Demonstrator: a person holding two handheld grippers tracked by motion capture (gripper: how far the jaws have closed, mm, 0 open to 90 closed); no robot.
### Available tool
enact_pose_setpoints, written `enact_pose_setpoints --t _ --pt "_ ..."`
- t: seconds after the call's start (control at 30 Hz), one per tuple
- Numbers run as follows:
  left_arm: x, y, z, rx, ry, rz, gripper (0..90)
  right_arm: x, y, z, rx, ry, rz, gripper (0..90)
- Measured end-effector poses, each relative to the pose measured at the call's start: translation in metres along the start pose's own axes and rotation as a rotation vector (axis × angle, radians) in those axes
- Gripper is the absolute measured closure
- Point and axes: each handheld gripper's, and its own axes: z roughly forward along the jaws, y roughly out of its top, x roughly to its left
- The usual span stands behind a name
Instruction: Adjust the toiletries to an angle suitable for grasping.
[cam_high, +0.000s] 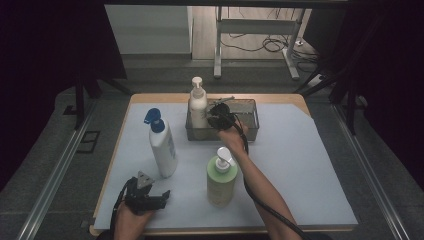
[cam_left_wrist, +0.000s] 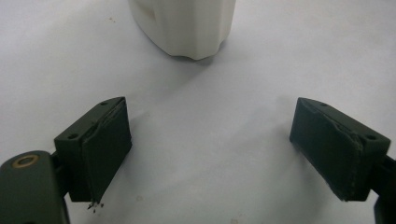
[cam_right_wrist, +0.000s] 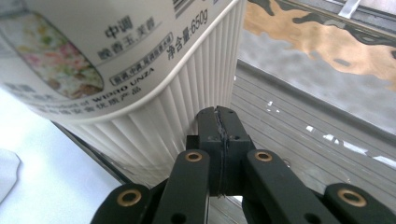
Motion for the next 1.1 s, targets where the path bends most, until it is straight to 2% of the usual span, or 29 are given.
enact_pose_setpoints --t 0.37,0.67,0.87,1.0,1.1 --pt "0.000 0.000 0.000 0.000 0.000 0.000 12.2 0.011 0.003 0.006 -0.003 0.029 -0.023 89.5" --pt "0.000 0.000 0.000 0.000 0.000 0.000 12.2 0.012 0.003 0.006 -0.003 0.031 -0.014 89.7" --pt "0.000 0.000 0.000 0.000 0.000 -0.001 12.2 0.014 0.003 0.007 -0.004 0.015 -0.022 89.6" --pt "0.000 0.000 0.000 0.000 0.000 0.000 12.2 0.012 0.003 0.006 -0.001 0.007 -0.025 84.4" --pt "0.000 0.000 0.000 0.000 0.000 0.000 12.2 0.010 0.003 -0.001 -0.014 0.018 -0.029 77.9"
